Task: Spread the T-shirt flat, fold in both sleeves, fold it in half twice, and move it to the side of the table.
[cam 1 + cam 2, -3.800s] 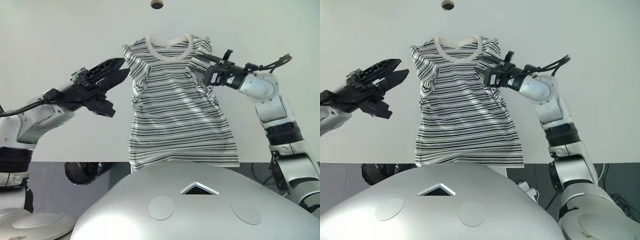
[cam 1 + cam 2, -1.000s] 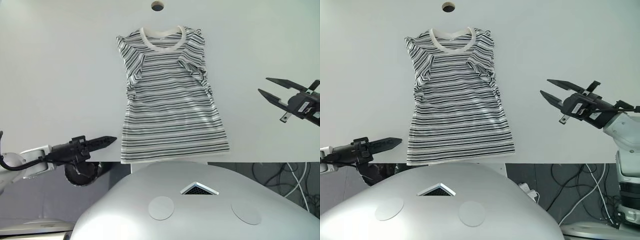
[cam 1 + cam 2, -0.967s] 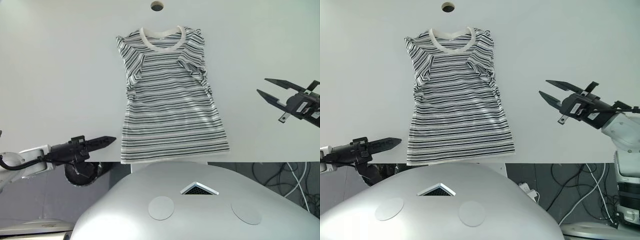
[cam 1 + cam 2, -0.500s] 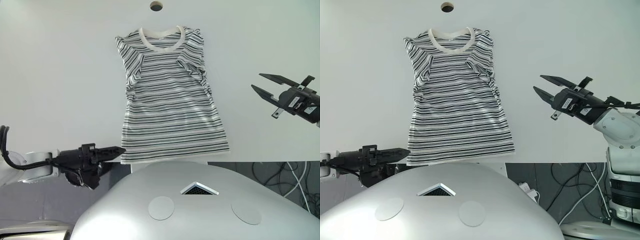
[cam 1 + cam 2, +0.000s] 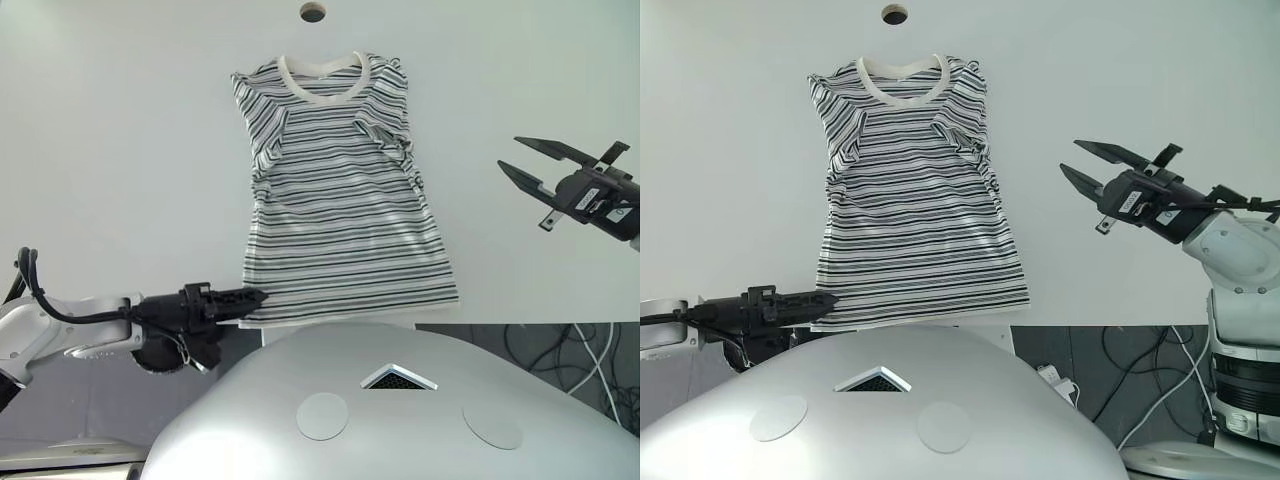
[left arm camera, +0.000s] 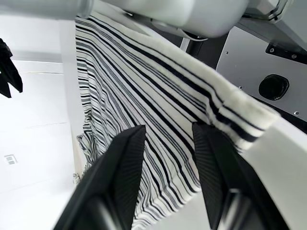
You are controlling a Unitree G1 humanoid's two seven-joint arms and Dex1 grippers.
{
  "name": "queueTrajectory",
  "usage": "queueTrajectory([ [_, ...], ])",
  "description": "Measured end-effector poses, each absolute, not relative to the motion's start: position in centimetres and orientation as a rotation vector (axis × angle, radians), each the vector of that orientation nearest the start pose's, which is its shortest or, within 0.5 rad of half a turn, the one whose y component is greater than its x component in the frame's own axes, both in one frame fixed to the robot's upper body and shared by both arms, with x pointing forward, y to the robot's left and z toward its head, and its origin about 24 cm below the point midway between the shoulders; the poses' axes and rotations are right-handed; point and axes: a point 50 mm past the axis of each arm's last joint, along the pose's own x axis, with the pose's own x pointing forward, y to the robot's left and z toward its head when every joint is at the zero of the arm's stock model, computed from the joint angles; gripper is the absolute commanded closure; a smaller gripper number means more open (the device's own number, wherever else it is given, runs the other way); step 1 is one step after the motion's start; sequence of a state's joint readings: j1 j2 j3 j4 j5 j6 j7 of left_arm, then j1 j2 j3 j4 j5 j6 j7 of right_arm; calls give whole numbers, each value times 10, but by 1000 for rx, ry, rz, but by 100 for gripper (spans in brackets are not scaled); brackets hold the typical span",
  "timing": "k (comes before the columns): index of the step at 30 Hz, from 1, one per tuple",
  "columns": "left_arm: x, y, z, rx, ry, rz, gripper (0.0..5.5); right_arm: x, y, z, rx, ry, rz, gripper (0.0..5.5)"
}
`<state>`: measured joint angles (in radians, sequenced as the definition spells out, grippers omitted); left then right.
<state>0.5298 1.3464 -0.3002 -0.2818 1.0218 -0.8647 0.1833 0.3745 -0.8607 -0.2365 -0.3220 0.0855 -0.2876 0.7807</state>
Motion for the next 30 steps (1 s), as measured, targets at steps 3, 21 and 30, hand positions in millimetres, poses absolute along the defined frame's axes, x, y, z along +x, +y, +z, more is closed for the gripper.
queueTrajectory([
  [3, 93, 236, 57, 1378, -293, -1385, 369, 176, -256, 116, -881, 49, 824, 393],
  [21, 14, 333, 52, -421, 1181, -927, 369, 123, -332, 96, -436, 771, 875, 393],
  [30, 12, 306, 41, -767, 1122, -763, 369, 116, -328, 93, -402, 782, 876, 393],
])
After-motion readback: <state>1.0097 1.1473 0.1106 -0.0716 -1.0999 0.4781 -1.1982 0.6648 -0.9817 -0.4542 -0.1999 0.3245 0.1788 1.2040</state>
